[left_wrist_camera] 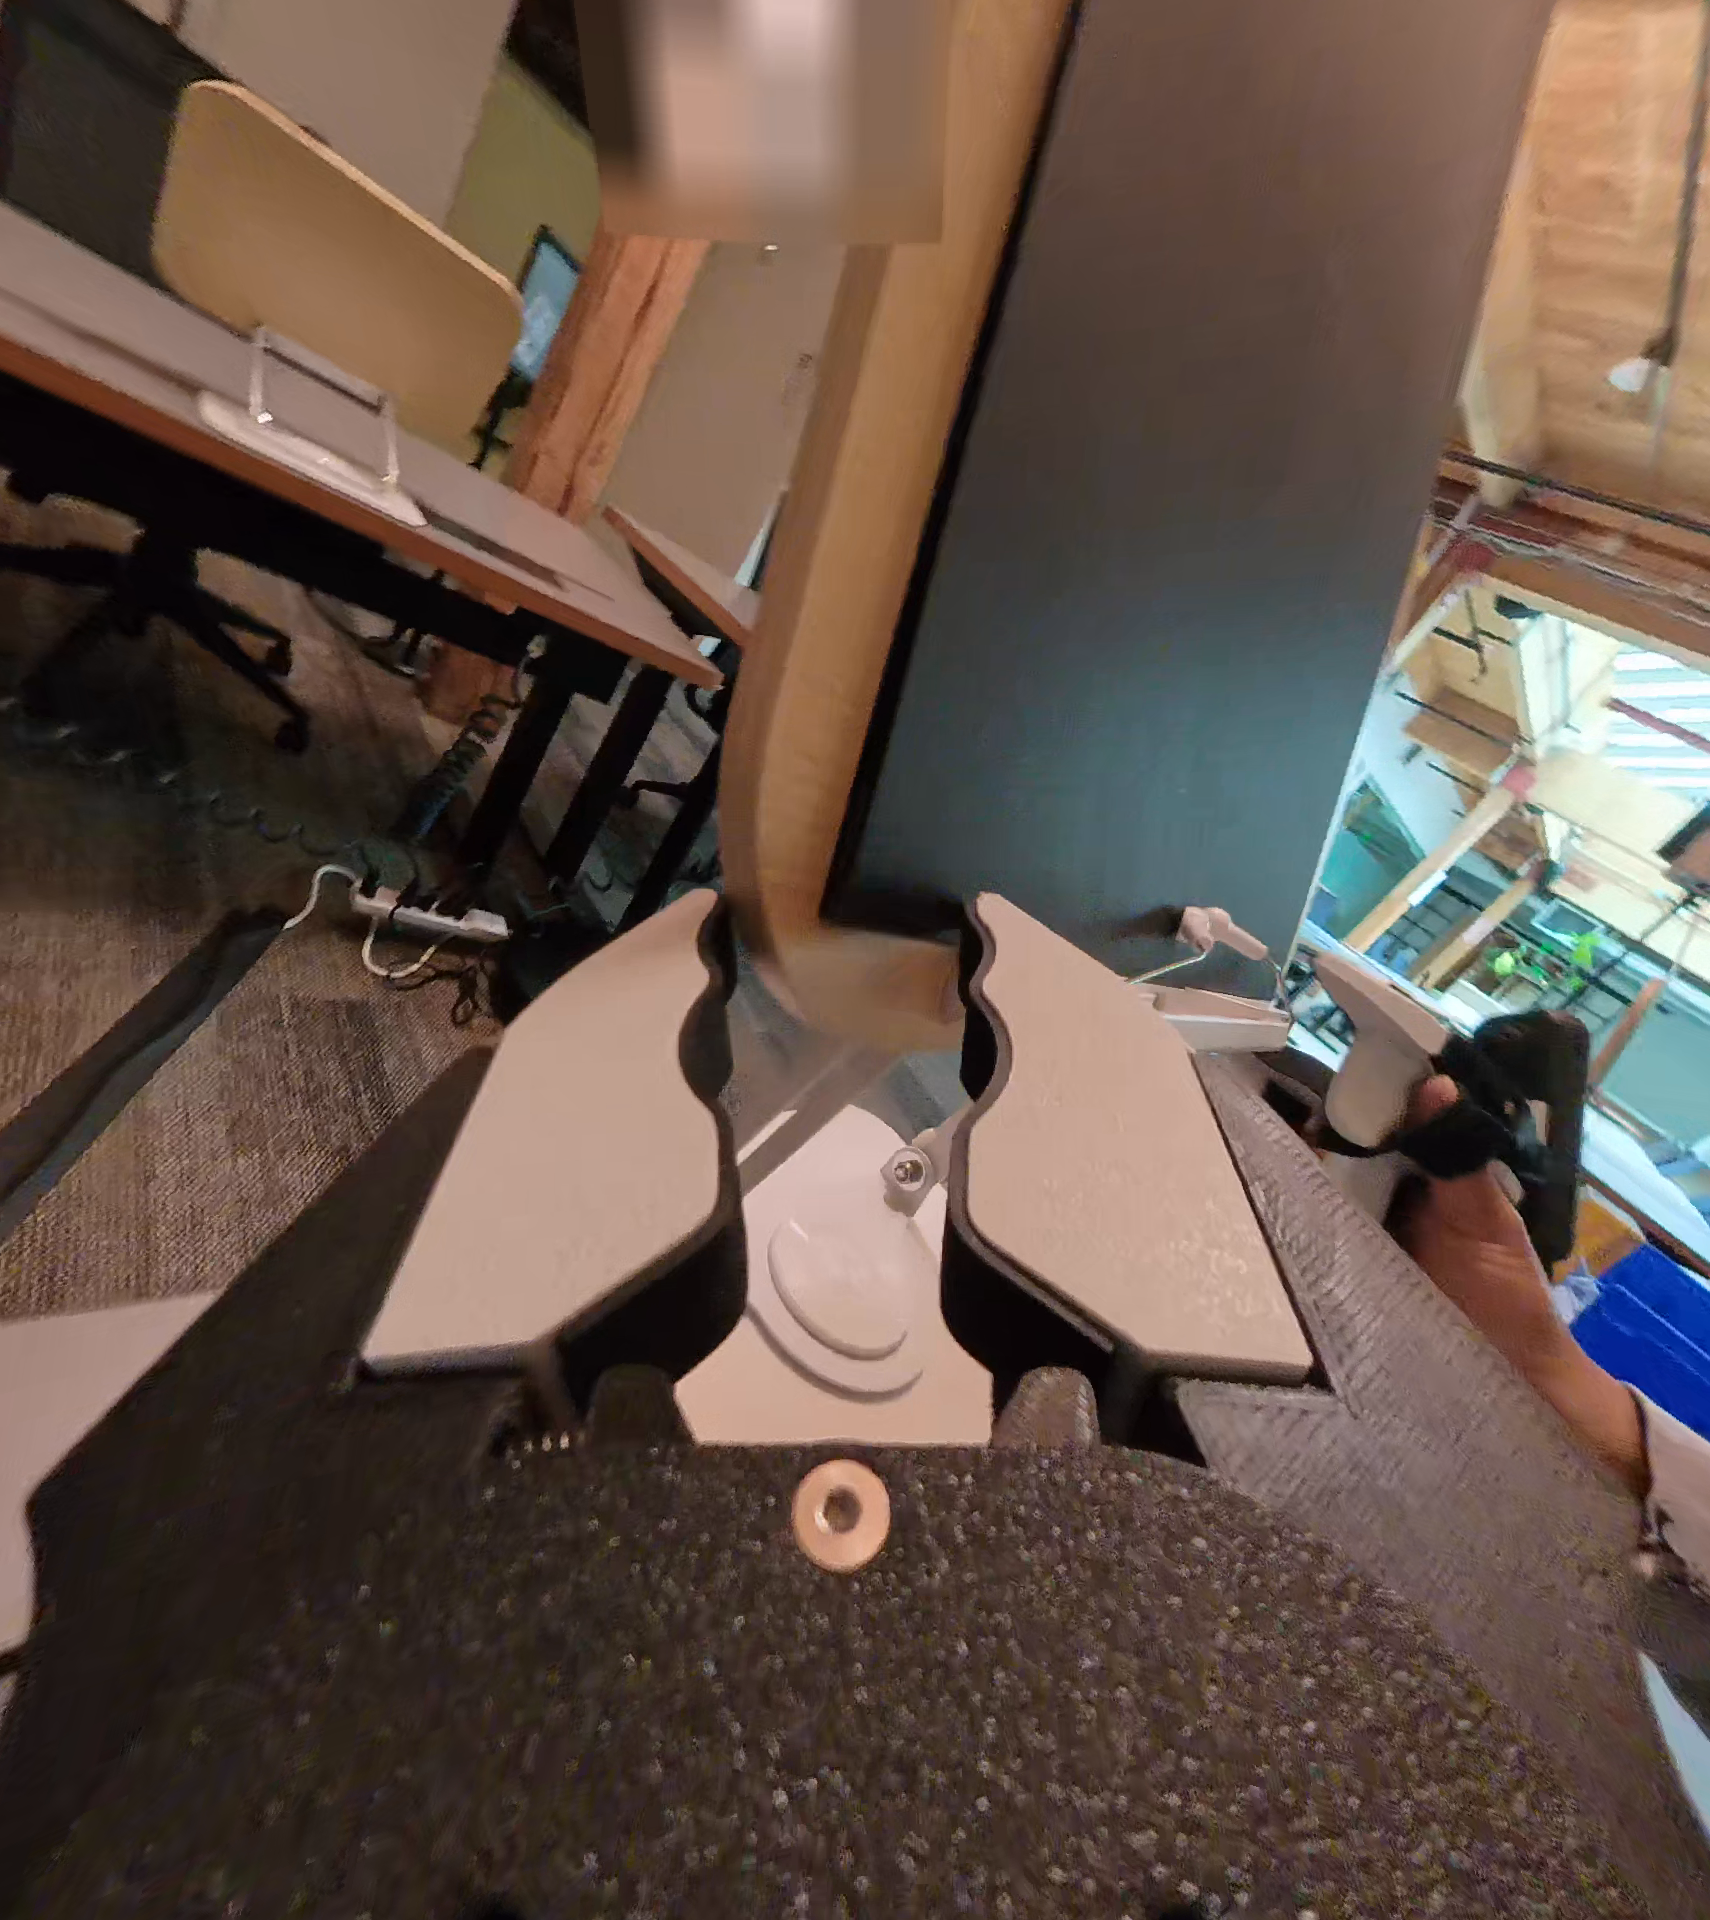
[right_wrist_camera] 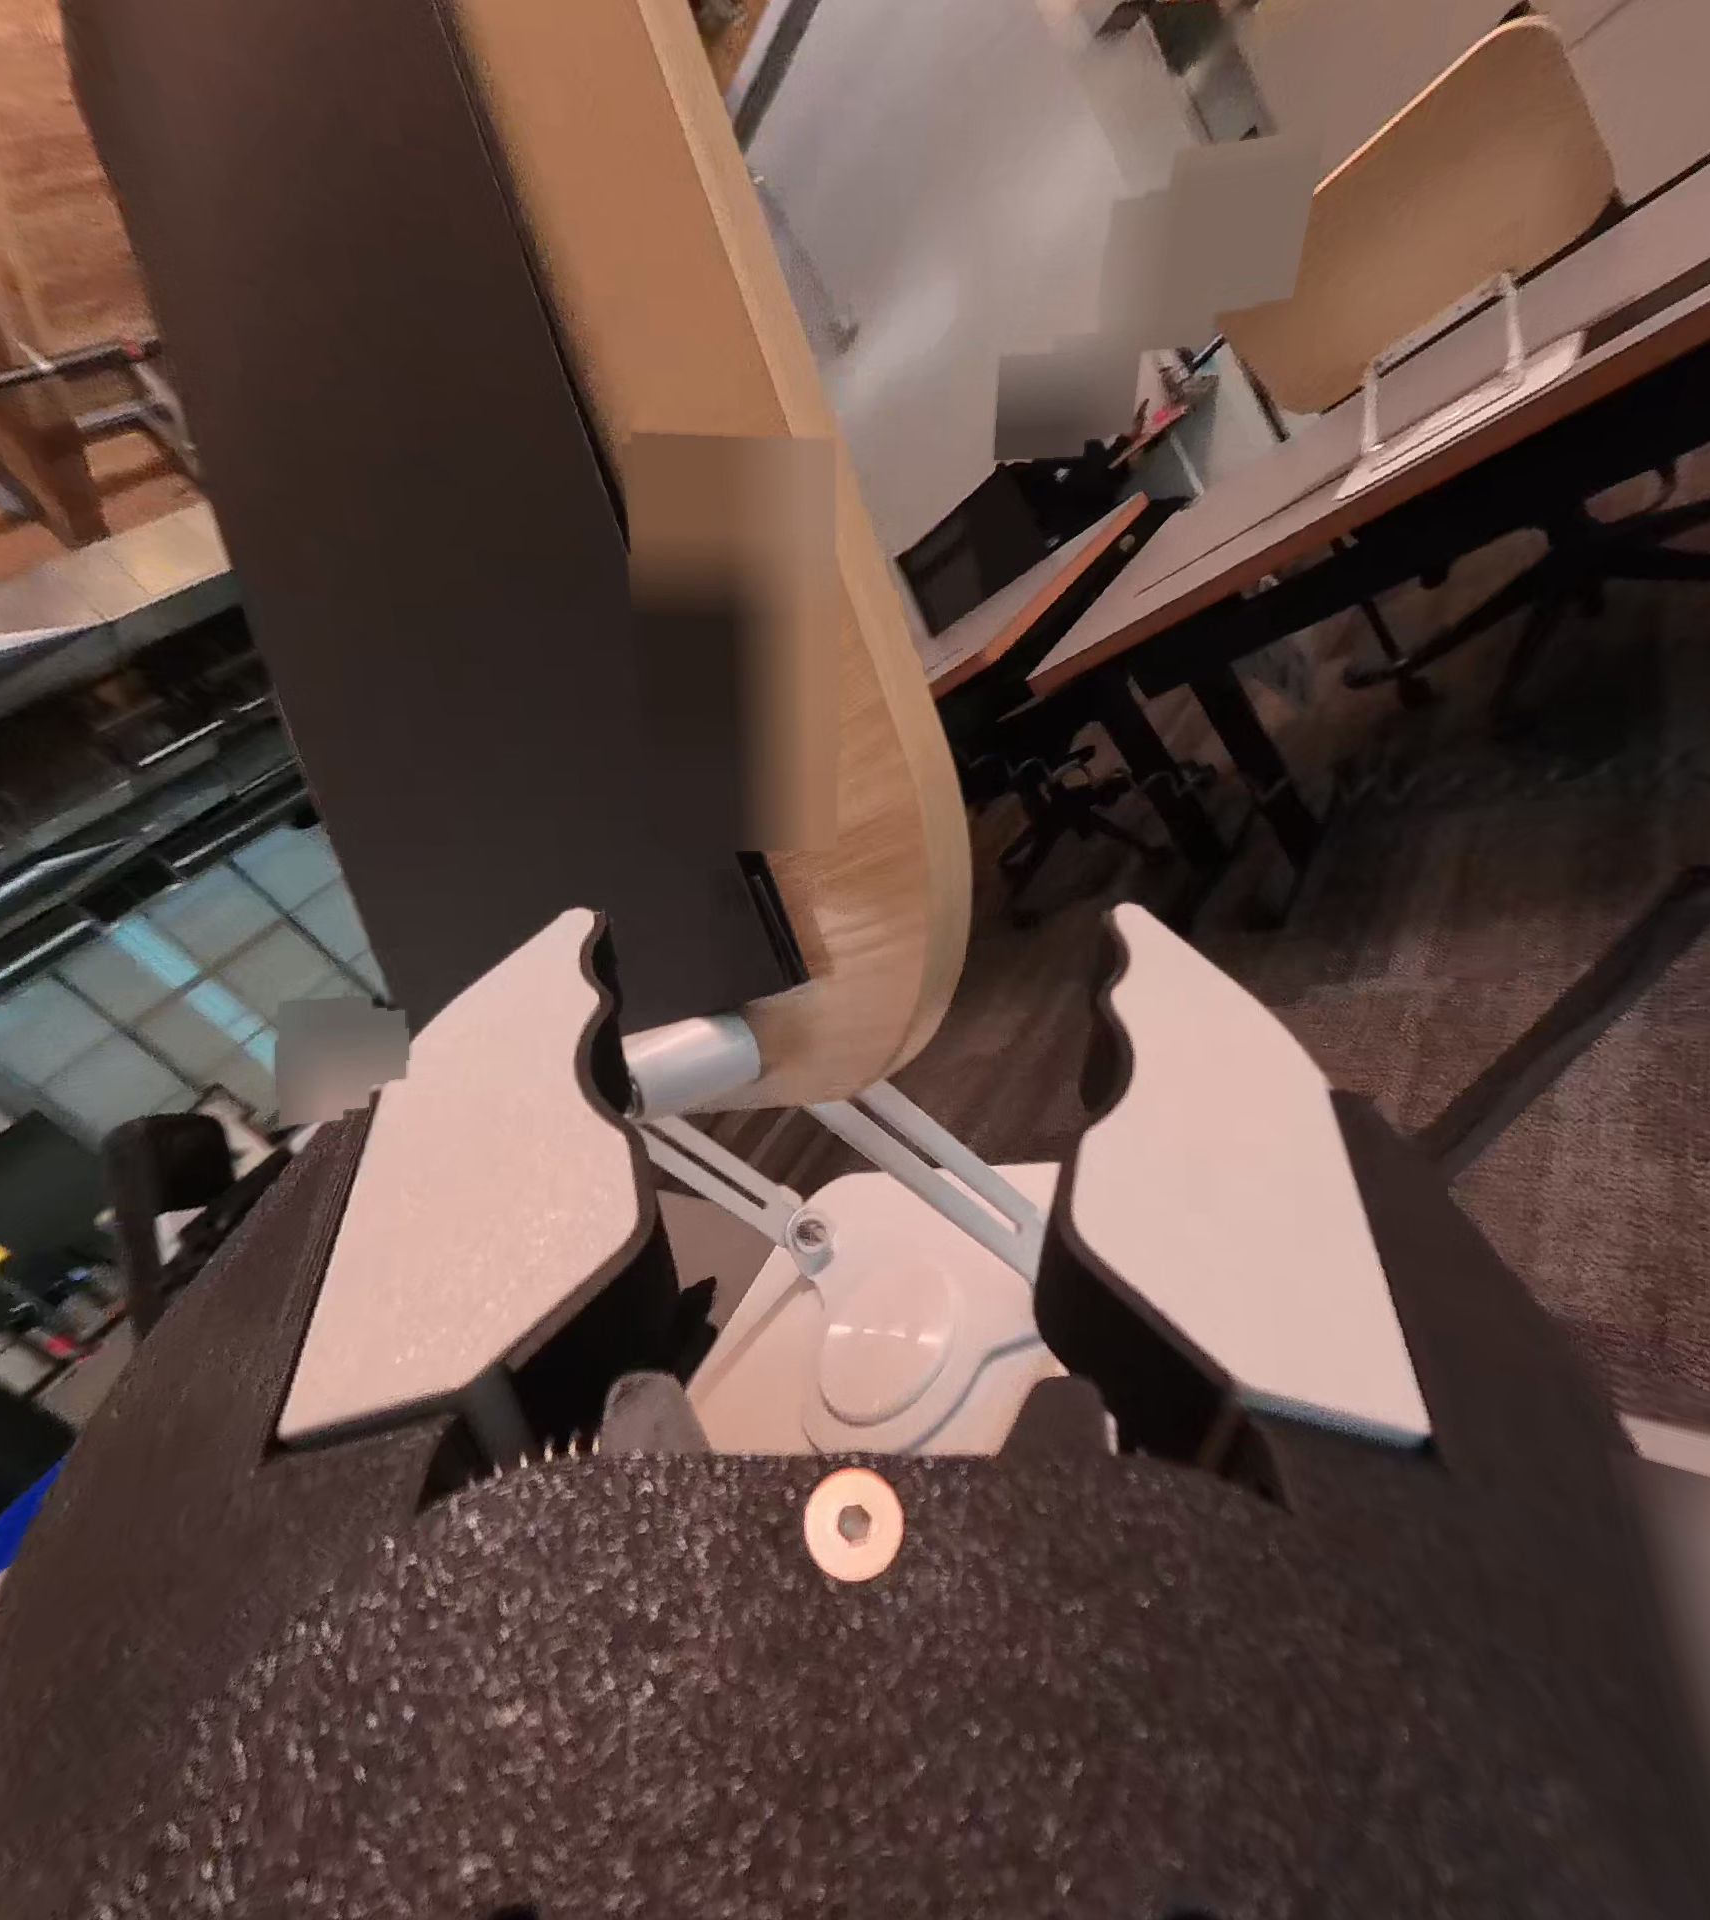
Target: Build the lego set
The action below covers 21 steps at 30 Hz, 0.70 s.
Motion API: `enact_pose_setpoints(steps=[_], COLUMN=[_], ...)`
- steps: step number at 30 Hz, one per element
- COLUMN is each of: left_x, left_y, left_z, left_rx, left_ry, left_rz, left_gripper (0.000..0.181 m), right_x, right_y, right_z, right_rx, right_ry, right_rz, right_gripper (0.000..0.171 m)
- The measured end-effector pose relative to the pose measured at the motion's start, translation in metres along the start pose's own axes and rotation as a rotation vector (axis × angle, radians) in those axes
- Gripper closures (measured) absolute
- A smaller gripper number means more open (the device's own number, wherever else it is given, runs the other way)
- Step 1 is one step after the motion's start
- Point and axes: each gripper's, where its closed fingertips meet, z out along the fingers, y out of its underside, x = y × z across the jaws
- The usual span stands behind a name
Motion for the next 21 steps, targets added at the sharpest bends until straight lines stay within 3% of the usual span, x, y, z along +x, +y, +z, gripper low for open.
enact_pose_setpoints(steps=[1, 4, 6, 12, 21], left_x=[0.0, 0.001, 0.002, 0.005, 0.041], left_y=[-0.001, -0.002, -0.002, 0.001, 0.01], left_z=[0.003, 0.005, 0.003, -0.002, -0.028], left_rx=[-0.004, -0.018, -0.026, -0.068, -0.189], left_ry=[0.012, 0.067, 0.087, 0.11, 0.137], left_rz=[0.012, 0.025, 0.014, -0.012, 0.046], left_gripper=[0.138, 0.14, 0.141, 0.143, 0.142], right_x=[-0.002, -0.008, -0.008, -0.014, -0.04], right_y=[0.0, -0.001, -0.001, 0.003, 0.005], right_z=[0.004, 0.008, 0.006, -0.005, -0.056], right_rx=[-0.009, -0.007, 0.004, -0.023, -0.029], right_ry=[-0.034, -0.104, -0.117, -0.087, -0.014], right_rz=[0.012, 0.037, 0.051, 0.057, 0.048], right_gripper=[0.088, 0.124, 0.128, 0.13, 0.129])
